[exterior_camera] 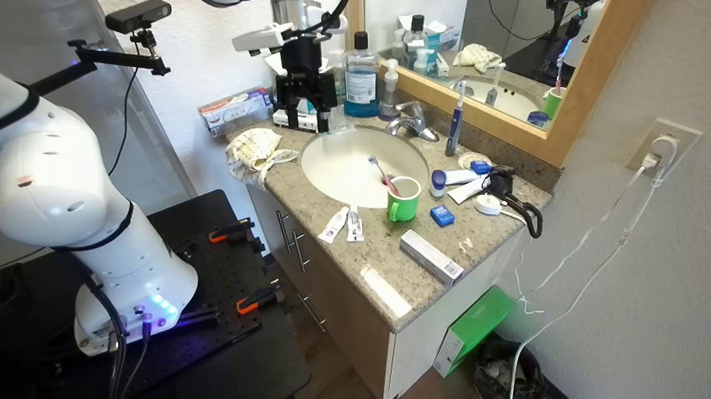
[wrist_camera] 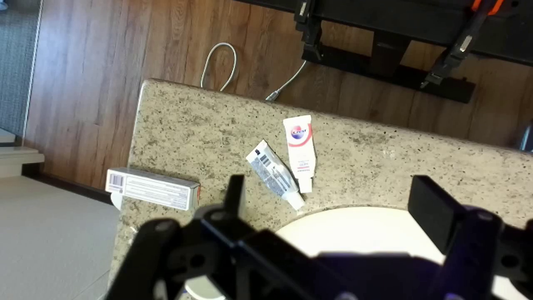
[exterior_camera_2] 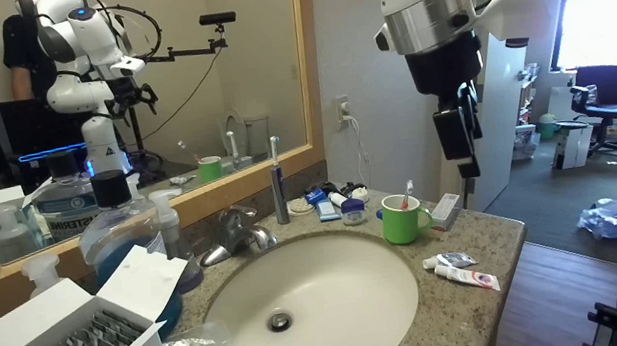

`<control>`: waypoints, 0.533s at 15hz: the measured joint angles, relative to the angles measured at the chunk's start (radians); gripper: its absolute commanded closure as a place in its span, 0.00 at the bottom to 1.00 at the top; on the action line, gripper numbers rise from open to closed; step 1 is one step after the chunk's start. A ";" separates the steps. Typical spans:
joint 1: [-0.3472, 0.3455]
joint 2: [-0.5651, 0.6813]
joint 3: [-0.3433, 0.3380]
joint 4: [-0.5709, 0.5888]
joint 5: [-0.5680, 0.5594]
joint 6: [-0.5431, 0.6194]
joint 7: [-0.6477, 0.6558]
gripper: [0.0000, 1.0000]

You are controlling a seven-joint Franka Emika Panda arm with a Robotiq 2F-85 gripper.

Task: Pick up the tube of the object and put it in the cup

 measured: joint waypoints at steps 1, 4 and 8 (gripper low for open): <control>0.000 0.000 0.000 0.000 0.000 0.000 0.000 0.00; 0.004 0.006 -0.005 0.000 -0.001 0.001 0.000 0.00; 0.010 0.051 -0.013 0.000 -0.009 0.074 0.000 0.00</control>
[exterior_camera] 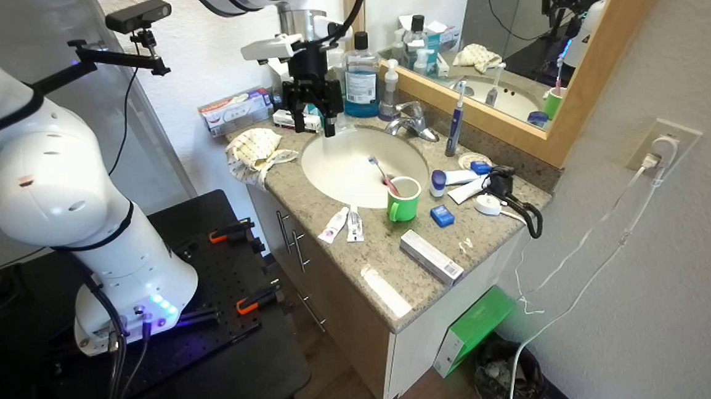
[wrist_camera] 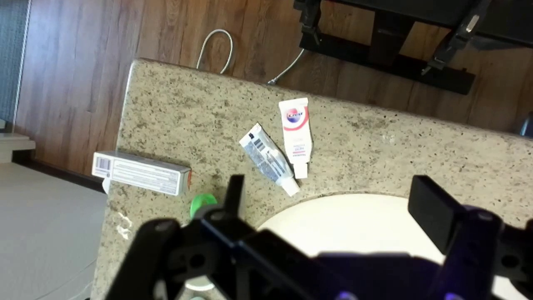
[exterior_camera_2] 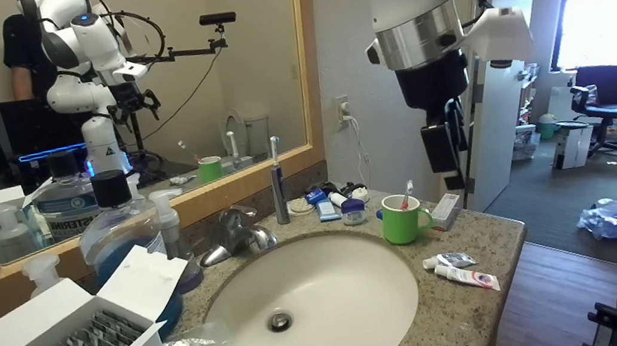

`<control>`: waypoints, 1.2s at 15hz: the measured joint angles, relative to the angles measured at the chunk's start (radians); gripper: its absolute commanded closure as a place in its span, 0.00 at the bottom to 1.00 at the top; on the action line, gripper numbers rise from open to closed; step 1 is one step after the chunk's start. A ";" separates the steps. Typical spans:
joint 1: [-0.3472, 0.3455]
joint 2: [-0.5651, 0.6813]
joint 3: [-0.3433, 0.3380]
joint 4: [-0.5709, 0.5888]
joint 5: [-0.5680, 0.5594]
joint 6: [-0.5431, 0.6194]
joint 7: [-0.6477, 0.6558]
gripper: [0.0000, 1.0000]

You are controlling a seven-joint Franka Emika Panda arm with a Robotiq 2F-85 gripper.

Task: Pick up the tube of the object and put it in the cup

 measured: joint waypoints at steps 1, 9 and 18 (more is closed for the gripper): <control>0.000 0.015 -0.002 0.000 -0.005 0.025 0.000 0.00; 0.000 0.144 -0.019 0.004 -0.073 0.128 0.000 0.00; 0.001 0.169 -0.026 0.001 -0.075 0.157 -0.032 0.00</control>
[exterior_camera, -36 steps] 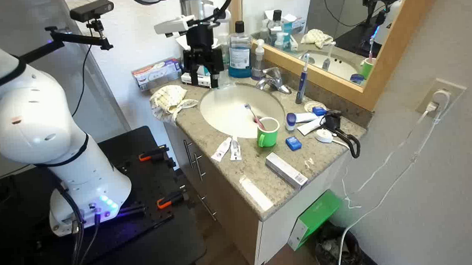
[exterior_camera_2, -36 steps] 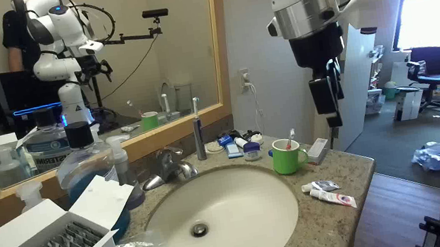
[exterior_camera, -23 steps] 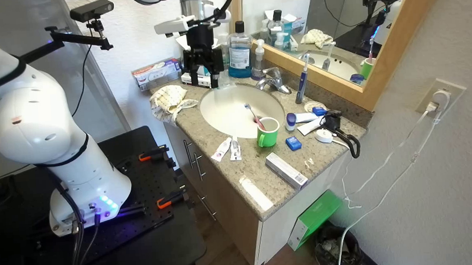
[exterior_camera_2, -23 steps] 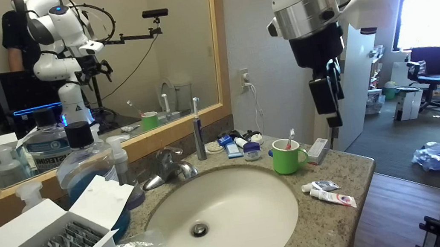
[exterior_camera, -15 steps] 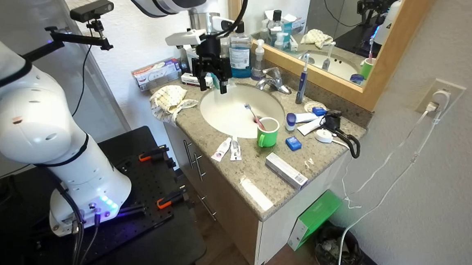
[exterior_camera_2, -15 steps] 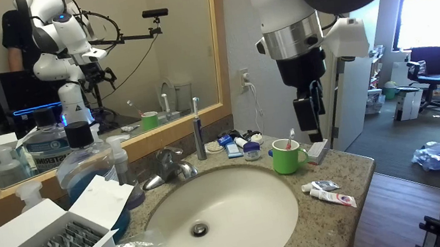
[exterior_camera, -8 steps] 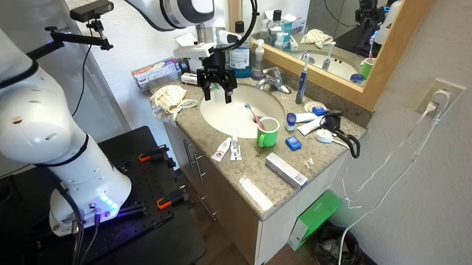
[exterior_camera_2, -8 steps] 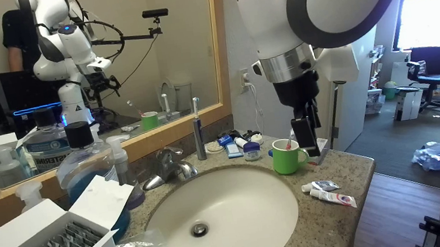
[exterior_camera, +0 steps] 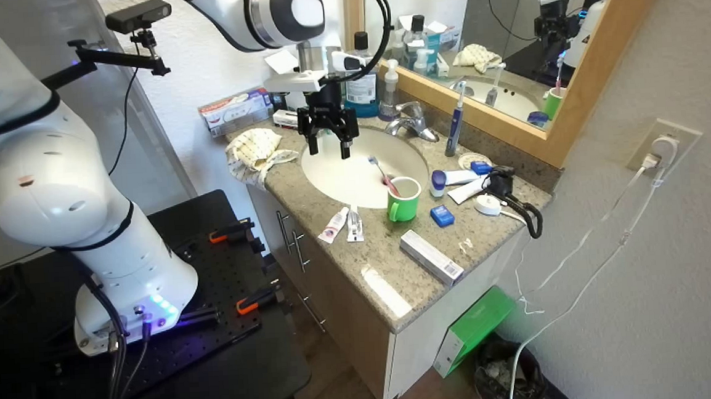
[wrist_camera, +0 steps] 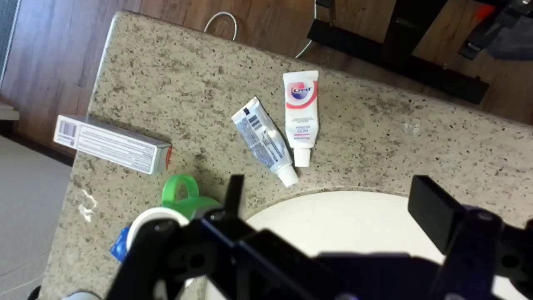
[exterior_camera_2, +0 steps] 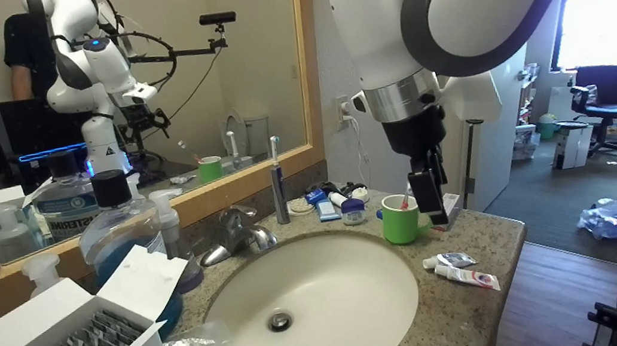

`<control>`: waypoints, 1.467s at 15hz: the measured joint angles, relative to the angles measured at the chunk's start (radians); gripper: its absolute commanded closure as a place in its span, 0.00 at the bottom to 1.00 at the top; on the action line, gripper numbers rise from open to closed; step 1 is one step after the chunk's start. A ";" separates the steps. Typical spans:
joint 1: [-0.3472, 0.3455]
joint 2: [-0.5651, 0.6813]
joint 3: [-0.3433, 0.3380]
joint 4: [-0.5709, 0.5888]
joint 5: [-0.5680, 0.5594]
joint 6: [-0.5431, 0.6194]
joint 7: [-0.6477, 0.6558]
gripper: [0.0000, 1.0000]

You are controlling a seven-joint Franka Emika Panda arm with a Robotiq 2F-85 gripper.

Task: Pick up the tube of the object and put it in the cup

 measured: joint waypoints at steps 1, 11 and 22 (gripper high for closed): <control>0.000 0.011 -0.006 -0.002 0.000 0.013 -0.016 0.00; -0.018 0.091 -0.085 -0.032 0.023 0.023 -0.195 0.00; -0.026 0.188 -0.090 -0.034 -0.044 0.107 -0.268 0.00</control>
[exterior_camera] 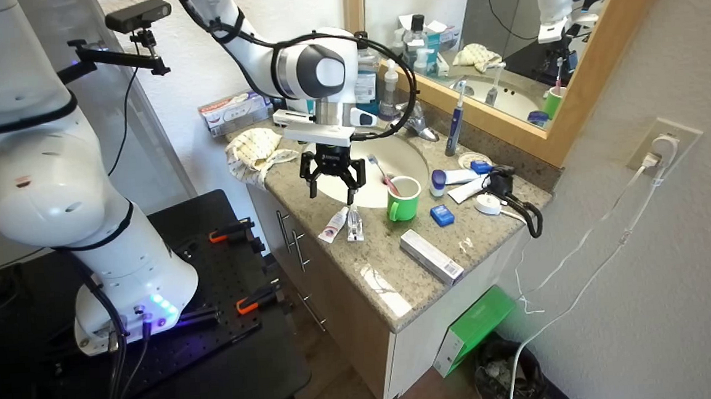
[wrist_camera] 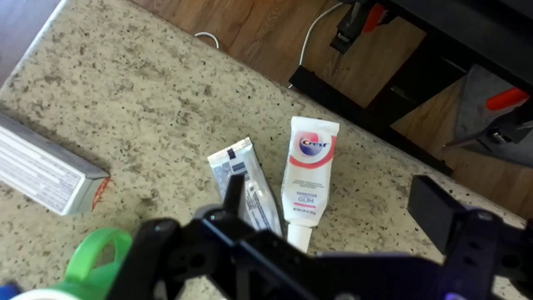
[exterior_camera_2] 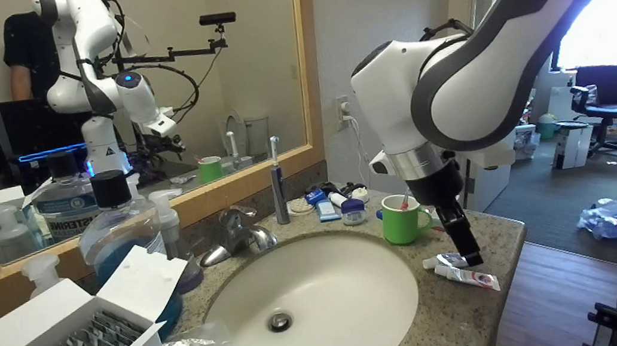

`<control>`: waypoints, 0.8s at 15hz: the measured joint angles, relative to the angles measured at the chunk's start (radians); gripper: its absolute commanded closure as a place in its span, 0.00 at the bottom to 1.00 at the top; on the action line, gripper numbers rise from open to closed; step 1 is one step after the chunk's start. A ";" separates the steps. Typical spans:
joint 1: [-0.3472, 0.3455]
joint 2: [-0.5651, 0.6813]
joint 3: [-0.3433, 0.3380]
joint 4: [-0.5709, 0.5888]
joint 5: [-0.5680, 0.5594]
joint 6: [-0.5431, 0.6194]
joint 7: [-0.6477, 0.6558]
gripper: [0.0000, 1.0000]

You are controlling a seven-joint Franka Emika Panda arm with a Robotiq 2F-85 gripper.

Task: Pick up the tube of the object and put it in the cup

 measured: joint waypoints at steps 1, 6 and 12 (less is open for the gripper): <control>-0.001 0.009 -0.002 0.000 -0.016 0.019 -0.002 0.00; -0.012 0.062 -0.015 0.007 -0.028 0.069 -0.056 0.00; -0.020 0.106 -0.017 0.029 -0.028 0.071 -0.065 0.00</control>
